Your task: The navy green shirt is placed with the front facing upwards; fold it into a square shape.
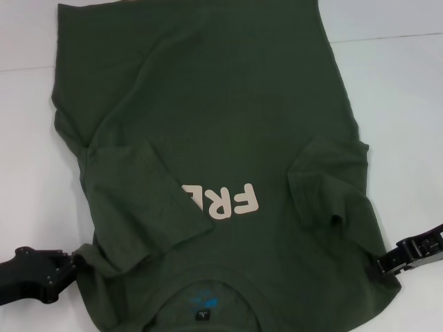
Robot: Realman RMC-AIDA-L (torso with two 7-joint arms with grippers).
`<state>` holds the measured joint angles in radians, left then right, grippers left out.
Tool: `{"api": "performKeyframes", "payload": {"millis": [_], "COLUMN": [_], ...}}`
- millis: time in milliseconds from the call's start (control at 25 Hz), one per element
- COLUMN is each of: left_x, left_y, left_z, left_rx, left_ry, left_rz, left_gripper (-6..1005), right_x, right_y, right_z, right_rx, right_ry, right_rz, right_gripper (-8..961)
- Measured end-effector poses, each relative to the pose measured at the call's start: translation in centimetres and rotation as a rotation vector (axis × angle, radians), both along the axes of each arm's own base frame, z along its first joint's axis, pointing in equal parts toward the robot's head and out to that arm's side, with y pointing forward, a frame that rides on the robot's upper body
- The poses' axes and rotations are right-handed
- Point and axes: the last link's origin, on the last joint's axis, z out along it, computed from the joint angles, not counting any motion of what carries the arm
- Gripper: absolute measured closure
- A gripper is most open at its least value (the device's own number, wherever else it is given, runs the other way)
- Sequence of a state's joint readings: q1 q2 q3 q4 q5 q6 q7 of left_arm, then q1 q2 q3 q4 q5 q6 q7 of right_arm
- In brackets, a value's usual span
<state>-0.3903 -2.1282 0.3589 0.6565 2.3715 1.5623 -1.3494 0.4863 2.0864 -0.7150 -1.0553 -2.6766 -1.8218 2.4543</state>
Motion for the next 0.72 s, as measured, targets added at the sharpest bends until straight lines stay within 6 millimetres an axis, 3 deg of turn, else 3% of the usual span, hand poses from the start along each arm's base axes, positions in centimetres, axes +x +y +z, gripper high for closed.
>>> {"api": "performKeyframes", "payload": {"millis": [720], "left_x": [-0.12], "left_y": [0.12], "left_z": [-0.02], "left_rx": [0.004], "left_ry": [0.009], "left_rz": [0.004], "left_gripper": [964], "right_x": [0.17], "right_y": [0.01], "right_z": [0.13], "right_rx": [0.003], "right_ry": [-0.015], "right_rz": [-0.004], "right_gripper": [839]}}
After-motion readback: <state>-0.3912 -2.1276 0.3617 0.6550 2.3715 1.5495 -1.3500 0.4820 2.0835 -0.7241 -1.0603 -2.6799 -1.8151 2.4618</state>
